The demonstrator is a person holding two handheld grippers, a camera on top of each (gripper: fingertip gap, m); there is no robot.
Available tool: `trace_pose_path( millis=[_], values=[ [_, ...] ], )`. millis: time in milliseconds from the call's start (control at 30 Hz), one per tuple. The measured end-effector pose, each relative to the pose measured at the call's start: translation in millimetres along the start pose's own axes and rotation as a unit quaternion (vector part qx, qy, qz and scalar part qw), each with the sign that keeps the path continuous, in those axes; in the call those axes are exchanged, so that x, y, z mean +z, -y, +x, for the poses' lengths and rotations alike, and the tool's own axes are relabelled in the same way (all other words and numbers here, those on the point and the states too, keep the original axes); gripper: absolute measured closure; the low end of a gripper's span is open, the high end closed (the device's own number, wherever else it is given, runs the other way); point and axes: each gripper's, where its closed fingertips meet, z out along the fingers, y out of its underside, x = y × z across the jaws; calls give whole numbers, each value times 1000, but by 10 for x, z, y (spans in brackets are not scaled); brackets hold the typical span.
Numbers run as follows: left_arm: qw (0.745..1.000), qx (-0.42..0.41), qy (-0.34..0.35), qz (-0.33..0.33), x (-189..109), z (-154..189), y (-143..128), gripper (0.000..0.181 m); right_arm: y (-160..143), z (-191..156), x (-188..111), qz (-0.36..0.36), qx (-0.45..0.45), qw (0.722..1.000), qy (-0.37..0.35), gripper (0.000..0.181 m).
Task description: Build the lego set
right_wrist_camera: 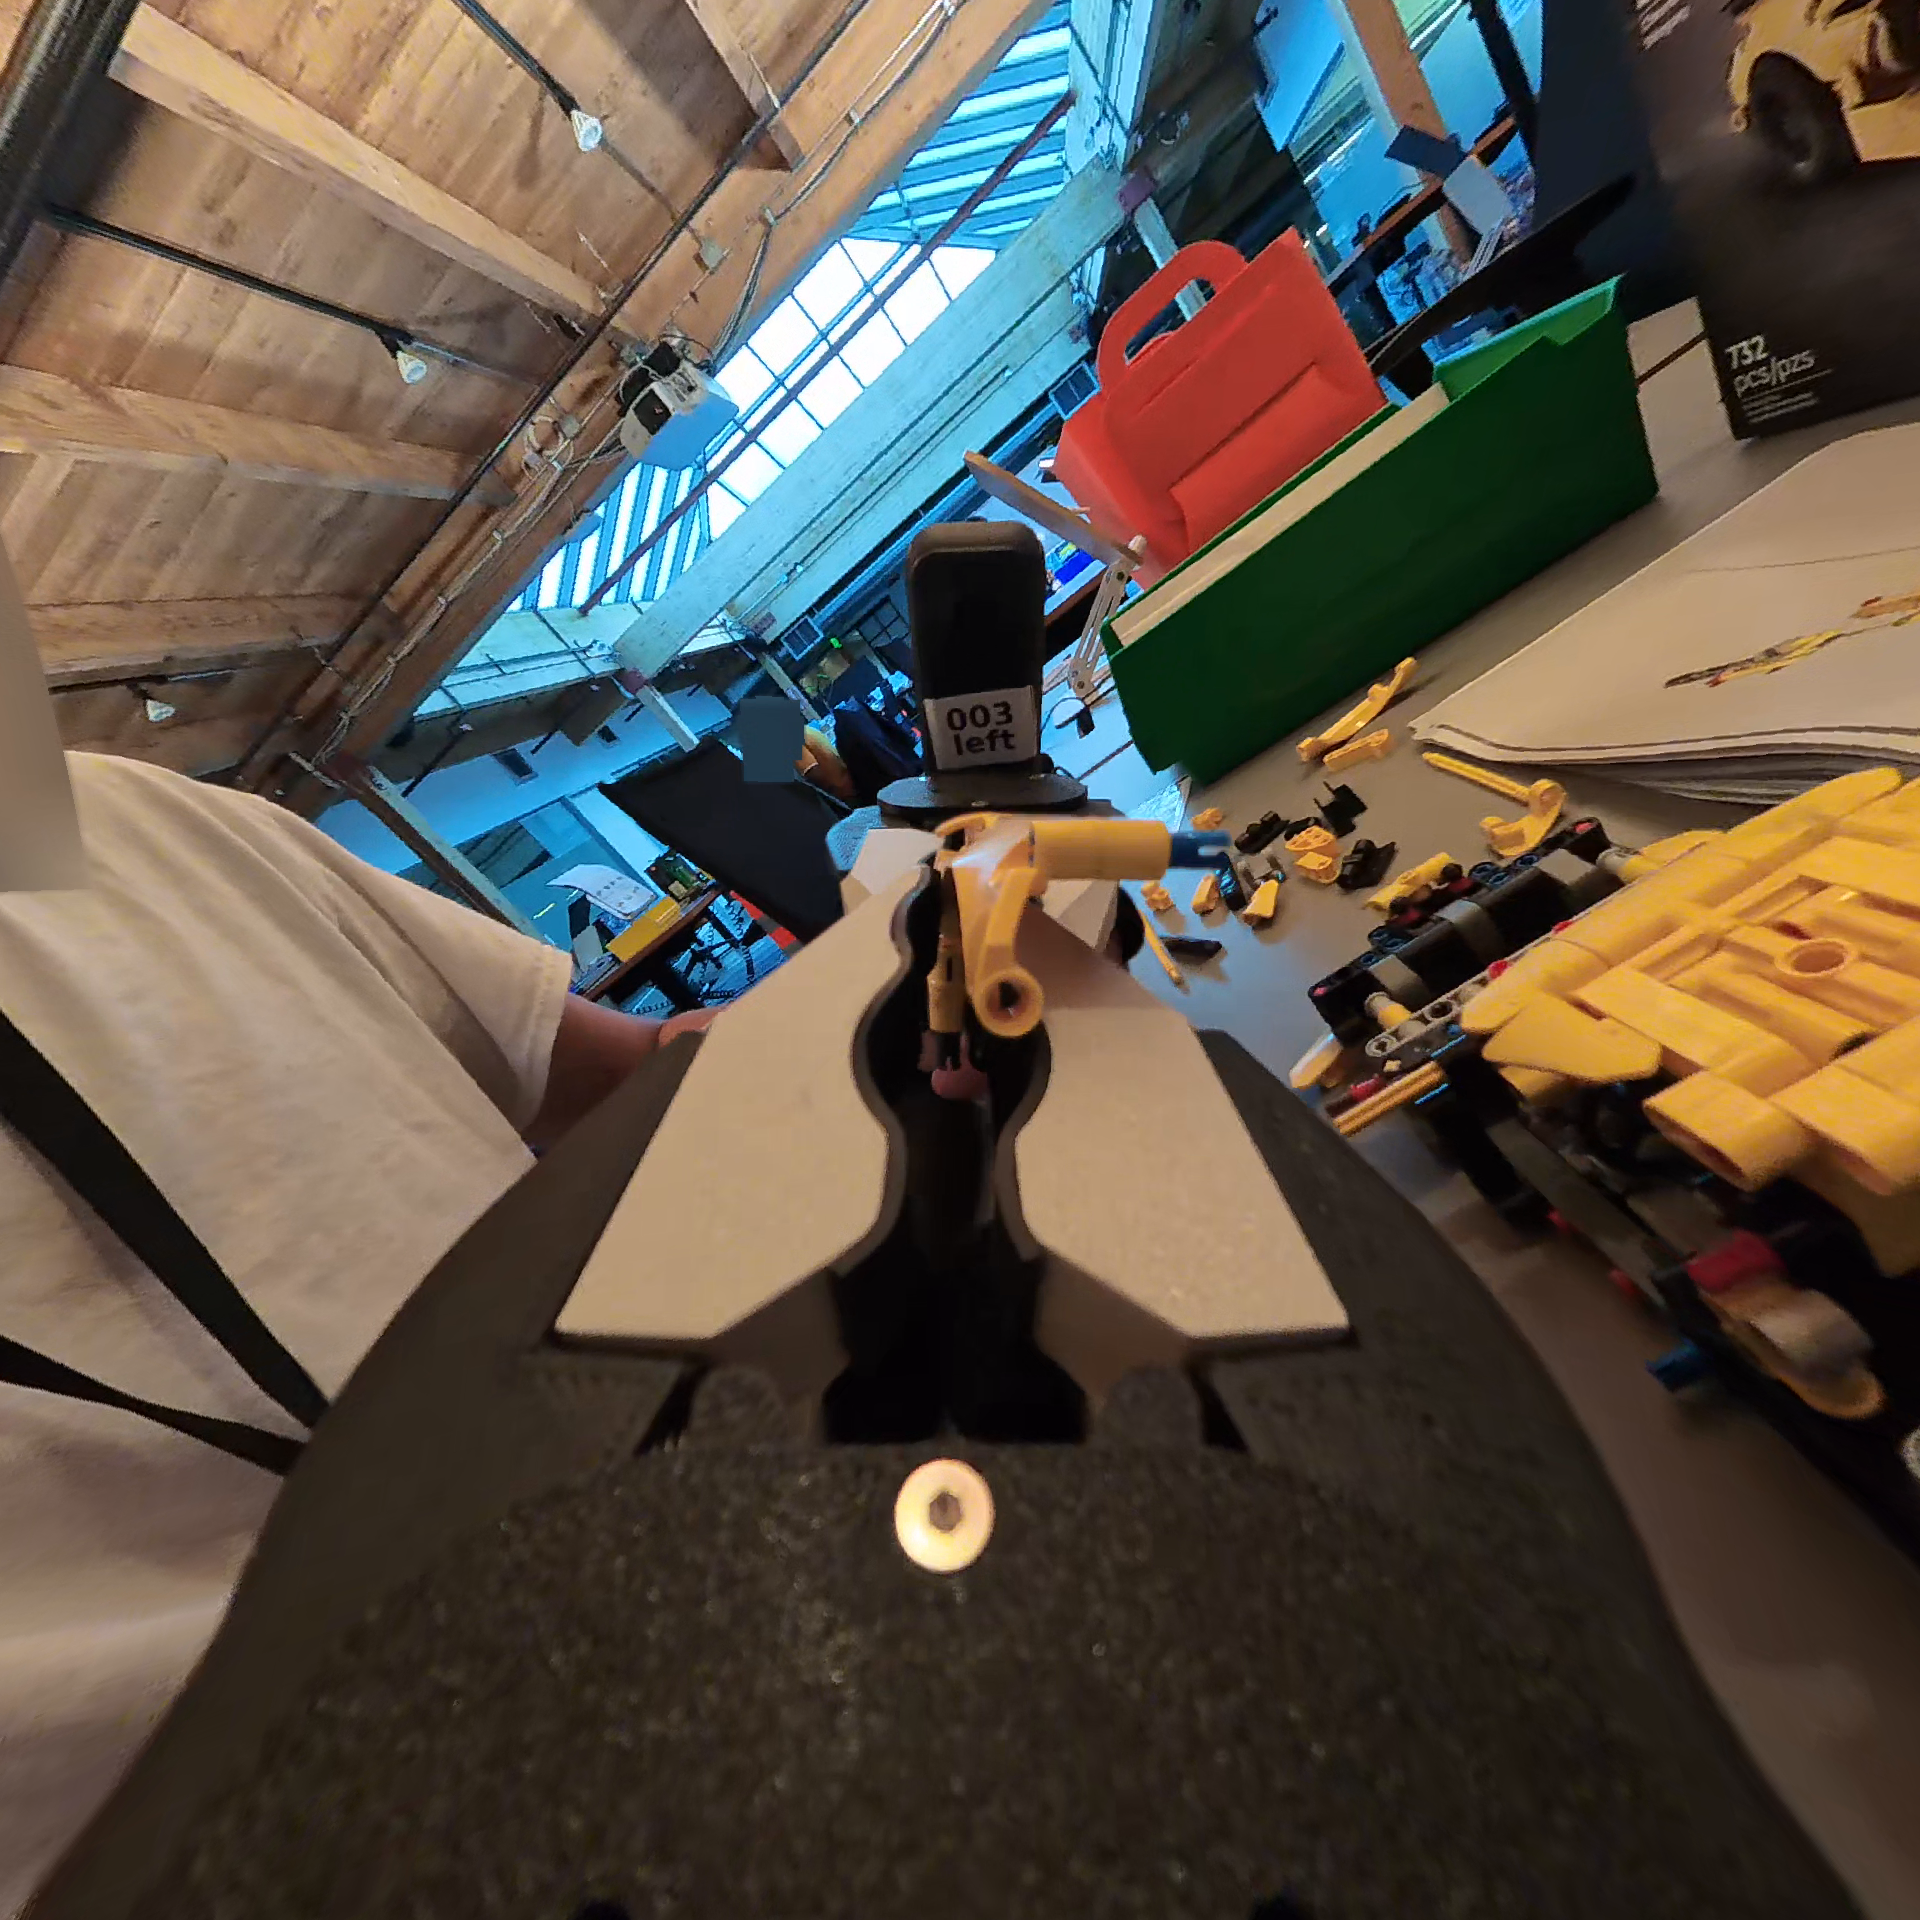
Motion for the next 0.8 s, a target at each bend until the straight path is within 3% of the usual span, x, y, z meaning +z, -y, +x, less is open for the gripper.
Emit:
trace_pose_path(
  millis=[300,433,500,633,800],
  values=[
    [999,23,43,-7,-45,-52,-4,157,-9,23,89,7,-26,999,-21,178],
    [996,38,80,0,-70,-131,27,157,14,132,60,-1,-54,996,-66,172],
    [989,56,137,9,-147,-276,75,157,19,300,-2,-11,-76,988,-135,133],
    [960,116,255,2,-315,-498,115,157,84,500,-73,9,-136,955,-264,85],
    [934,179,307,-34,-270,-502,48,157,131,640,125,-14,-167,924,-343,66]
  ],
)
